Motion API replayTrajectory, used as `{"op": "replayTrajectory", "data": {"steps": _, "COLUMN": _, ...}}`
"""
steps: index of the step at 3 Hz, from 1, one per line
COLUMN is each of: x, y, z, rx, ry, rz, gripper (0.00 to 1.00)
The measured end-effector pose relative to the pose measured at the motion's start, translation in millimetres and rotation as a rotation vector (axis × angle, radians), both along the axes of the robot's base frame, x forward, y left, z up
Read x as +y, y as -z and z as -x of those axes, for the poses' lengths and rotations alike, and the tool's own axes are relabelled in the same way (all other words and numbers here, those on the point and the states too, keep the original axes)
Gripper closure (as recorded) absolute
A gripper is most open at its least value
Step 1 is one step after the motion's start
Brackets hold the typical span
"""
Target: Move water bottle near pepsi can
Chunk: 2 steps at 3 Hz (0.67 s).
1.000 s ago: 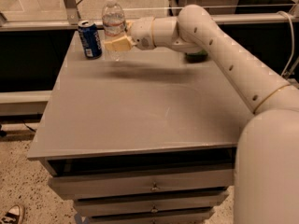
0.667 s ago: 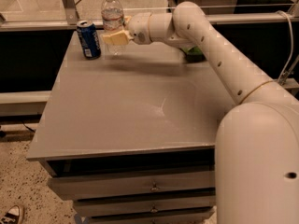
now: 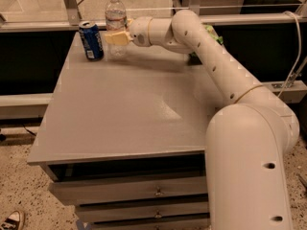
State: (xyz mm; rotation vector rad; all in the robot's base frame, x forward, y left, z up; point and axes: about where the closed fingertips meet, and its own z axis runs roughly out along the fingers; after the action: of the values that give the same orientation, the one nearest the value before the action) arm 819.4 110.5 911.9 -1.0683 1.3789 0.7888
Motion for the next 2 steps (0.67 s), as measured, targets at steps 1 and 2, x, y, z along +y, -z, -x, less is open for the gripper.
{"op": "replayTrajectory", "data": {"steps": 1, "x": 4.7, "y": 11.2, "z": -8.1, "rx": 0.027, "ry": 0.012, "rz": -0.004, "gripper": 0.38}}
{"op": "replayTrajectory", "data": {"steps": 2, "x": 8.2, "y": 18.1, "z": -12.2, "rx": 0.047, "ry": 0.015, "rz": 0.001, "gripper": 0.15}}
